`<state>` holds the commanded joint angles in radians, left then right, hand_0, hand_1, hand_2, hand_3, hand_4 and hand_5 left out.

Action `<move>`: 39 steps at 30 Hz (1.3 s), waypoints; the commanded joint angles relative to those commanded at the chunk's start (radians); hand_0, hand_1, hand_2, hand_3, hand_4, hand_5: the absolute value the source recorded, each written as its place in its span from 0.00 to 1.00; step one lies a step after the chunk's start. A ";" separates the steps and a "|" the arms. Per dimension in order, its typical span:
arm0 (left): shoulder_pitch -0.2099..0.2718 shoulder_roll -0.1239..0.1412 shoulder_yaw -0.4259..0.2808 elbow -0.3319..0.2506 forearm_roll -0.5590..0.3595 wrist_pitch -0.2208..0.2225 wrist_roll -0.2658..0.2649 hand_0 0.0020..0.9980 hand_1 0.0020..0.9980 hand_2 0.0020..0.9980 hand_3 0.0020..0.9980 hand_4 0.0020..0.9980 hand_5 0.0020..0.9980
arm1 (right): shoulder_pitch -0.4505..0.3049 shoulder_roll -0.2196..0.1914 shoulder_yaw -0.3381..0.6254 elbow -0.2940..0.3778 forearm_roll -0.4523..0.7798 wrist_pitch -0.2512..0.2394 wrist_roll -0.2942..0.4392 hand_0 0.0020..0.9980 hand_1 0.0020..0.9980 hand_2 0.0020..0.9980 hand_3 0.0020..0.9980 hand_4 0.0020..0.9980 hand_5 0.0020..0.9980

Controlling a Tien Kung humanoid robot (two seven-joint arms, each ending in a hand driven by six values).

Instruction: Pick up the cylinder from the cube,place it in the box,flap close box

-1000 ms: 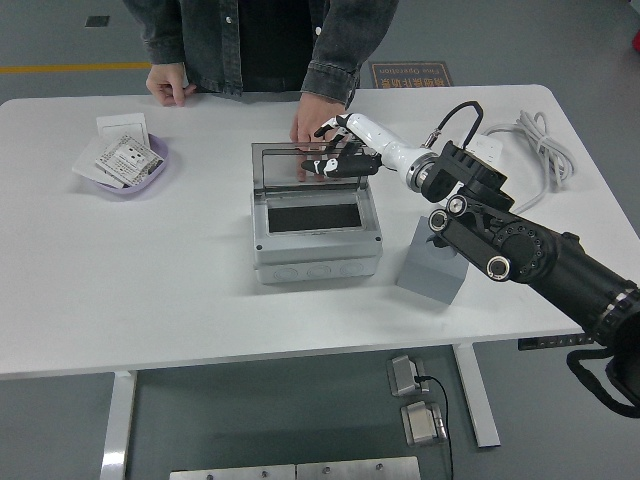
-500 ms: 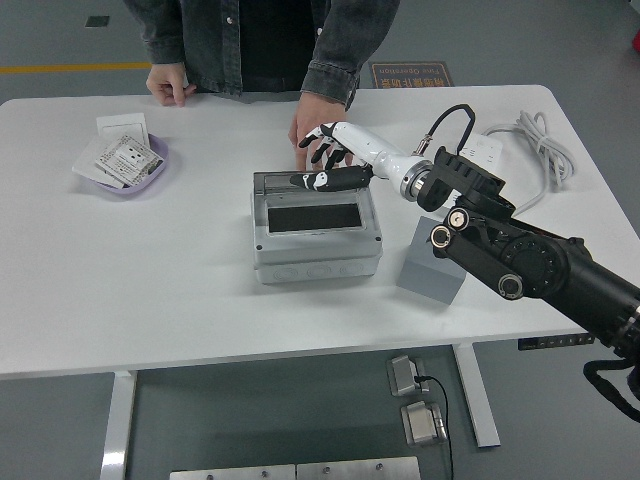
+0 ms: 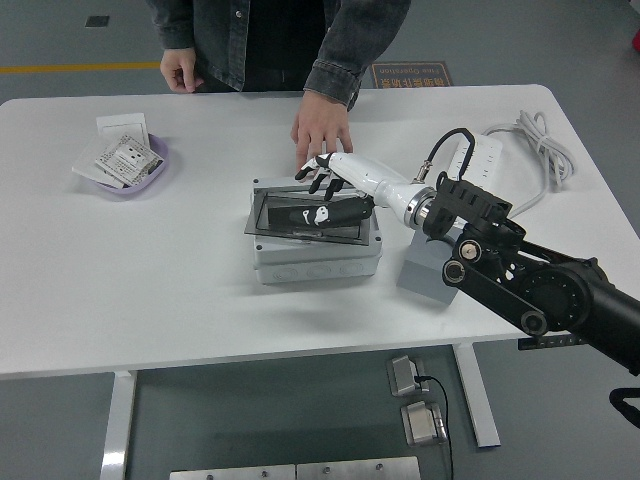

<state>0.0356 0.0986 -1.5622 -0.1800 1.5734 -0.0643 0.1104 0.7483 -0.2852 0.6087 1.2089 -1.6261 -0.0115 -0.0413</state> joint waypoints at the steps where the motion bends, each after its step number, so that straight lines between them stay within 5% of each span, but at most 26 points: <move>1: 0.000 0.000 0.000 0.000 0.000 0.000 0.000 0.62 0.67 0.62 0.63 0.72 0.35 | -0.002 -0.001 0.000 0.006 -0.002 0.002 -0.001 0.57 0.50 0.63 0.77 0.87 0.59; 9: 0.000 -0.001 0.000 0.000 0.001 0.000 0.001 0.62 0.67 0.62 0.63 0.72 0.35 | -0.021 -0.011 0.042 0.012 -0.020 0.026 -0.004 0.57 0.50 0.63 0.77 0.87 0.59; 20: 0.007 0.000 -0.032 0.000 0.027 -0.001 0.005 0.62 0.67 0.62 0.63 0.72 0.35 | -0.170 -0.040 0.288 0.095 -0.163 0.082 -0.044 0.57 0.50 0.63 0.78 0.86 0.58; 33: 0.014 -0.010 -0.047 0.000 0.036 -0.003 0.001 0.62 0.67 0.62 0.63 0.71 0.35 | -0.394 0.049 0.655 0.129 -0.194 0.038 0.046 0.57 0.51 0.63 0.77 0.87 0.59; 34: 0.014 -0.010 -0.049 0.000 0.038 -0.004 0.001 0.62 0.67 0.62 0.63 0.71 0.35 | -0.403 0.054 0.681 0.127 -0.199 0.038 0.054 0.71 0.67 0.71 0.74 0.99 0.79; 39: 0.012 -0.012 -0.056 0.000 0.047 -0.005 0.000 0.62 0.67 0.62 0.63 0.71 0.35 | -0.436 0.066 0.784 0.123 -0.206 0.019 0.073 0.71 0.67 0.71 0.74 0.99 0.79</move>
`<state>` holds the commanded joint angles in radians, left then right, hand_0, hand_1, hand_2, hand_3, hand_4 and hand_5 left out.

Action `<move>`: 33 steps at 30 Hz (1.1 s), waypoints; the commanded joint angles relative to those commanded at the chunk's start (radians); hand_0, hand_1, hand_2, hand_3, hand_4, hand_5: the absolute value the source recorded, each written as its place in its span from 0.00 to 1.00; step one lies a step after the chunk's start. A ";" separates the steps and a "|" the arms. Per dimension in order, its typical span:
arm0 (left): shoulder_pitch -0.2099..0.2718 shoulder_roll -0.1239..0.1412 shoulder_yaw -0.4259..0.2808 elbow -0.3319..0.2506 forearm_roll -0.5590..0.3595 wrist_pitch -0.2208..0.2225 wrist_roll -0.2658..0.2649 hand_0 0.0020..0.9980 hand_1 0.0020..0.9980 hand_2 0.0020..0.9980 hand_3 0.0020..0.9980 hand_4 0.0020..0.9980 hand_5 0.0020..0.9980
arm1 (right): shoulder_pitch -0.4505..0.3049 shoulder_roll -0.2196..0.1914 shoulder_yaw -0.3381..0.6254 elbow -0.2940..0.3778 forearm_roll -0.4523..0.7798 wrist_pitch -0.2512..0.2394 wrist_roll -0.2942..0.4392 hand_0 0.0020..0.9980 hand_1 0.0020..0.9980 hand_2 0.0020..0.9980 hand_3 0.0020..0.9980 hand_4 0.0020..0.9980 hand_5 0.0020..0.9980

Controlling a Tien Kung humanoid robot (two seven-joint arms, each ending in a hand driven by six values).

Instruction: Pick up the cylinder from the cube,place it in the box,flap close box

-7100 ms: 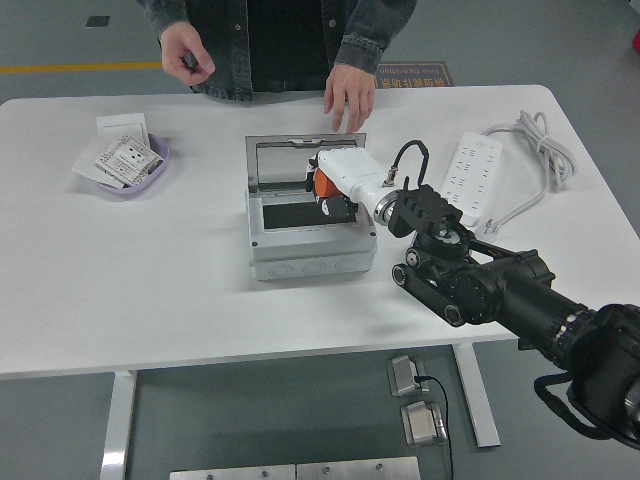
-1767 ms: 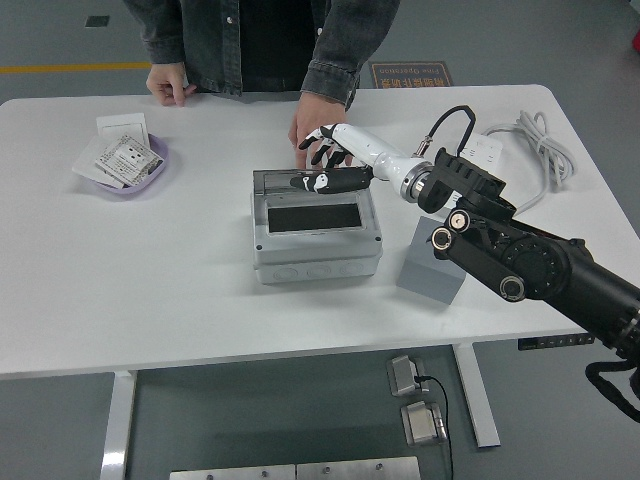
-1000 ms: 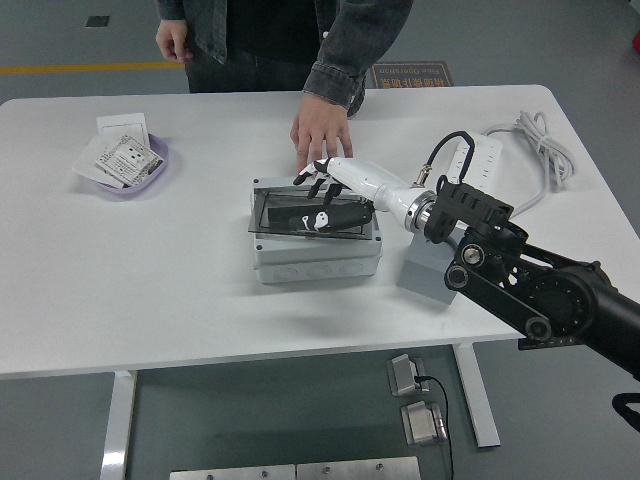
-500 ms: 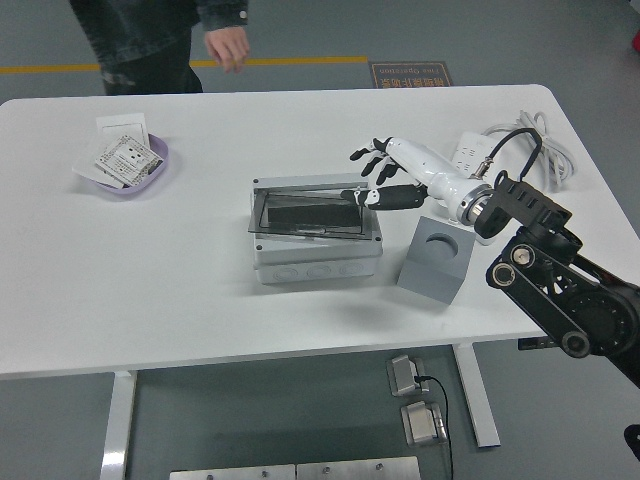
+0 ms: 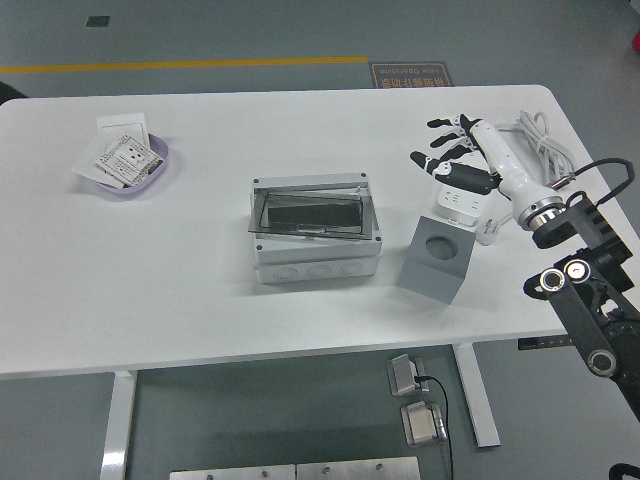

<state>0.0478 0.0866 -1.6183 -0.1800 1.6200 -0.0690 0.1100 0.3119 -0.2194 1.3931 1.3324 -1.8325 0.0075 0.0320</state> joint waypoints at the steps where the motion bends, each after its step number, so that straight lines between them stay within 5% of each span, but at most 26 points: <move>1: 0.000 0.000 0.000 0.000 0.000 0.000 0.000 0.62 0.67 0.62 0.63 0.72 0.35 | -0.005 0.002 0.013 0.001 0.002 -0.005 0.003 1.00 1.00 1.00 0.91 1.00 0.84; 12: -0.003 0.000 0.007 0.000 -0.006 0.000 -0.004 0.62 0.67 0.62 0.63 0.72 0.35 | -0.134 -0.008 0.109 0.050 0.062 -0.077 0.030 1.00 1.00 1.00 1.00 1.00 0.90; 13: -0.002 0.000 0.005 0.000 -0.005 0.000 -0.004 0.62 0.67 0.62 0.63 0.72 0.35 | -0.150 -0.008 0.117 0.052 0.079 -0.089 0.041 1.00 1.00 1.00 1.00 1.00 1.00; 19: -0.001 -0.003 0.002 0.000 -0.006 0.001 -0.006 0.62 0.67 0.62 0.63 0.72 0.35 | -0.222 0.005 0.141 0.045 0.228 -0.135 0.137 1.00 1.00 1.00 1.00 1.00 1.00; 24: -0.003 -0.004 0.010 0.000 -0.013 0.001 -0.010 0.62 0.67 0.62 0.63 0.72 0.35 | -0.259 0.004 0.133 0.053 0.409 -0.123 0.221 1.00 1.00 1.00 1.00 1.00 1.00; 30: -0.003 -0.005 0.027 0.000 -0.030 0.000 -0.019 0.62 0.67 0.62 0.63 0.72 0.35 | -0.351 0.033 0.076 0.165 0.618 -0.057 0.237 1.00 1.00 1.00 1.00 1.00 1.00; 31: -0.002 -0.005 0.029 0.000 -0.031 0.000 -0.020 0.62 0.67 0.62 0.63 0.72 0.35 | -0.367 0.042 0.066 0.185 0.643 -0.047 0.237 0.86 0.75 0.77 0.89 1.00 0.86; 33: -0.001 -0.006 0.031 0.000 -0.032 0.000 -0.021 0.62 0.67 0.62 0.63 0.72 0.35 | -0.397 0.057 0.048 0.222 0.688 -0.033 0.237 0.86 0.75 0.77 0.89 1.00 0.86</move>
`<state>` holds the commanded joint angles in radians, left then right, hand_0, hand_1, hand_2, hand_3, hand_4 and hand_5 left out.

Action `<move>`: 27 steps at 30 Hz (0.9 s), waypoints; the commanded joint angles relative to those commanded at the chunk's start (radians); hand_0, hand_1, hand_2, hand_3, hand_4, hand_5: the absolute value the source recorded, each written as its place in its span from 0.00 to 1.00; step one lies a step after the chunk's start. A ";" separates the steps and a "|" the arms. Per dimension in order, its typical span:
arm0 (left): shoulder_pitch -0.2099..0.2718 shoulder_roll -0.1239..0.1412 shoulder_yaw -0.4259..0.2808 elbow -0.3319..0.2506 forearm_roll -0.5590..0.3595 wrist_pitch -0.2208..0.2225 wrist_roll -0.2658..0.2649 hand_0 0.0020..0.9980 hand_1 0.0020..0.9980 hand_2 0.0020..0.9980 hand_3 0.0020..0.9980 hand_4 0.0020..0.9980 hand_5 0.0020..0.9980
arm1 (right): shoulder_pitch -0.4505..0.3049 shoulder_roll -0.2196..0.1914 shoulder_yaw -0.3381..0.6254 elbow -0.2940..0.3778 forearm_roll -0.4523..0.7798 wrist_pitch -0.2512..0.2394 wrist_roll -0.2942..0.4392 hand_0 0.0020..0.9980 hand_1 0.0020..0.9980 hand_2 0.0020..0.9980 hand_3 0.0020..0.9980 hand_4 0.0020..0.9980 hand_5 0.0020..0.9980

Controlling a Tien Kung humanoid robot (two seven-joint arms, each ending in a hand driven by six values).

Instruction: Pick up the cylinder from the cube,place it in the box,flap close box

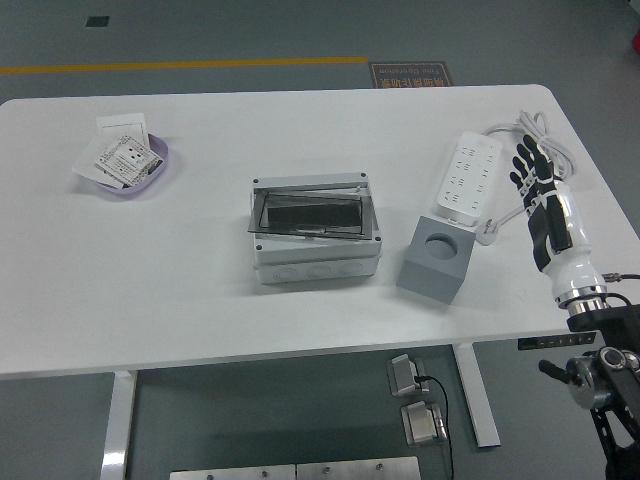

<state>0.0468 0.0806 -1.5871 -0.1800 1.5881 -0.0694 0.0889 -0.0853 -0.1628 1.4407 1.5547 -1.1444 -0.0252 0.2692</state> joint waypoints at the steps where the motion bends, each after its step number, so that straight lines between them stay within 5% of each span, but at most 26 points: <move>1: 0.001 0.000 0.001 0.000 0.000 0.000 -0.001 0.62 0.67 0.62 0.63 0.72 0.35 | -0.013 0.006 -0.008 0.018 0.019 0.006 0.000 0.86 0.75 0.77 0.89 1.00 0.86; 3: 0.002 -0.001 0.000 0.000 0.001 0.000 -0.003 0.62 0.67 0.62 0.63 0.72 0.35 | -0.046 0.017 -0.031 0.063 0.047 0.016 0.000 0.86 0.75 0.77 0.89 1.00 0.86; 4: 0.002 -0.001 -0.001 0.000 0.002 0.000 -0.003 0.62 0.67 0.62 0.63 0.72 0.35 | -0.057 0.021 -0.039 0.080 0.049 0.018 0.001 0.72 0.65 0.67 0.80 0.85 0.45; 9: 0.005 -0.001 -0.007 0.000 0.007 0.000 -0.005 0.62 0.67 0.62 0.63 0.72 0.35 | -0.090 0.050 -0.068 0.122 0.013 0.027 0.003 0.72 0.65 0.67 0.80 0.85 0.45; 10: 0.005 -0.001 -0.008 0.000 0.007 0.000 -0.006 0.62 0.67 0.62 0.63 0.72 0.35 | -0.092 0.053 -0.074 0.123 0.002 0.026 0.002 0.68 0.62 0.61 0.73 0.72 0.19; 19: 0.007 -0.003 -0.022 0.000 0.018 0.001 -0.004 0.62 0.67 0.62 0.63 0.73 0.35 | -0.050 0.035 -0.091 0.111 -0.139 0.015 -0.025 0.67 0.61 0.60 0.69 0.70 0.15; 27: 0.002 -0.003 -0.022 0.000 0.017 -0.005 -0.005 0.62 0.67 0.62 0.63 0.73 0.35 | 0.085 -0.006 -0.035 -0.001 -0.313 -0.025 -0.053 0.71 0.63 0.61 0.70 0.73 0.17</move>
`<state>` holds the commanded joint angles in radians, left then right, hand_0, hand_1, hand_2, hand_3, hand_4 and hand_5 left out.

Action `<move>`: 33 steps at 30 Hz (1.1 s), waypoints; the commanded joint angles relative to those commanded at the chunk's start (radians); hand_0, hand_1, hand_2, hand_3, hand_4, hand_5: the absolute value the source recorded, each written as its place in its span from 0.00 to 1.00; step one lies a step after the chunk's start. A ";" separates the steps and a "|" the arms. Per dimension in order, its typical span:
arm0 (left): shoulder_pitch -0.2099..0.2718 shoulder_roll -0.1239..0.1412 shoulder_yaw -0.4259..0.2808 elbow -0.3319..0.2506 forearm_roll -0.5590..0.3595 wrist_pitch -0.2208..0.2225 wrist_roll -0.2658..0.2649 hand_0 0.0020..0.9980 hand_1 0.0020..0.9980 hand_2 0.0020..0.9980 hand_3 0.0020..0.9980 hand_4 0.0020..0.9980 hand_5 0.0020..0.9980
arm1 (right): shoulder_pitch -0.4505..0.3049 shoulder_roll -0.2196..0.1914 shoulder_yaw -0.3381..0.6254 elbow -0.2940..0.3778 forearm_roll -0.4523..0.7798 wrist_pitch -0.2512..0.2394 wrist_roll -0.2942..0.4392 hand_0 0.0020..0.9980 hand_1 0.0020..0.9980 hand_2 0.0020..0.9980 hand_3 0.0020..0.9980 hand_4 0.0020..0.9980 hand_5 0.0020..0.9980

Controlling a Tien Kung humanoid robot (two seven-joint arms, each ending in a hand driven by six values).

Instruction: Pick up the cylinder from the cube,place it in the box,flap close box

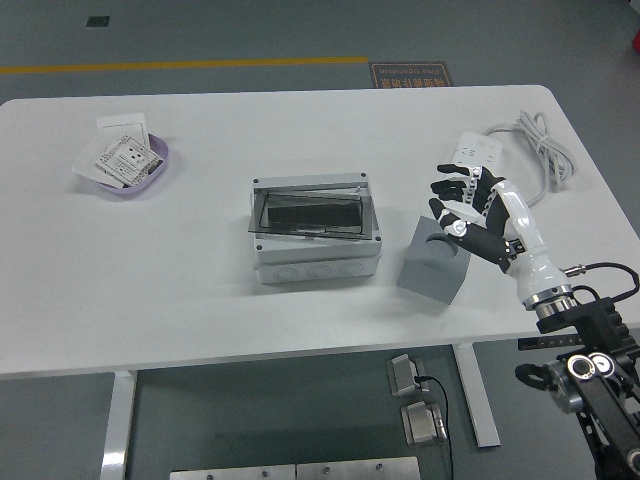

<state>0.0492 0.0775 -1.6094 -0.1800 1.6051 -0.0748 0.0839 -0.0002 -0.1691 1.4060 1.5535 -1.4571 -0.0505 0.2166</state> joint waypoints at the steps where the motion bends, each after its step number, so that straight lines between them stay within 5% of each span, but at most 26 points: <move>1: 0.000 0.000 0.002 0.000 -0.002 0.000 0.000 0.62 0.67 0.62 0.63 0.73 0.35 | 0.011 -0.002 0.006 -0.012 -0.018 -0.006 -0.002 0.77 0.65 0.65 0.71 0.74 0.20; 12: -0.001 0.002 -0.003 0.000 -0.001 0.001 0.007 0.62 0.67 0.62 0.64 0.73 0.35 | 0.131 -0.036 0.130 -0.136 -0.371 -0.015 -0.048 0.77 0.66 0.66 0.73 0.74 0.20; 13: -0.001 0.002 -0.002 0.000 -0.002 0.001 0.008 0.62 0.67 0.62 0.64 0.73 0.35 | 0.135 -0.040 0.133 -0.139 -0.404 -0.014 -0.057 0.83 0.69 0.68 0.74 0.76 0.21; 18: -0.005 0.009 0.001 0.000 0.002 0.000 0.010 0.62 0.67 0.62 0.64 0.73 0.35 | 0.137 -0.048 0.160 -0.131 -0.564 -0.010 -0.082 0.83 0.69 0.68 0.74 0.76 0.21; 19: -0.007 0.011 0.003 0.000 0.002 0.000 0.010 0.62 0.67 0.62 0.64 0.73 0.35 | 0.135 -0.047 0.165 -0.124 -0.596 -0.009 -0.087 0.95 0.78 0.75 0.77 0.84 0.16; 26: -0.012 0.023 0.002 0.000 0.010 0.001 0.012 0.62 0.67 0.62 0.64 0.73 0.35 | 0.113 -0.036 0.162 -0.090 -0.767 -0.018 -0.099 0.97 0.80 0.76 0.75 0.84 0.15; 33: -0.015 0.031 0.006 0.000 0.006 0.002 0.012 0.62 0.67 0.62 0.64 0.73 0.34 | 0.092 -0.020 0.151 -0.074 -0.812 -0.039 -0.098 0.96 0.78 0.75 0.74 0.83 0.18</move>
<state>0.0346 0.1090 -1.6038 -0.1800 1.6111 -0.0726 0.0964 0.0916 -0.1896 1.5572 1.4796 -2.2689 -0.0890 0.1181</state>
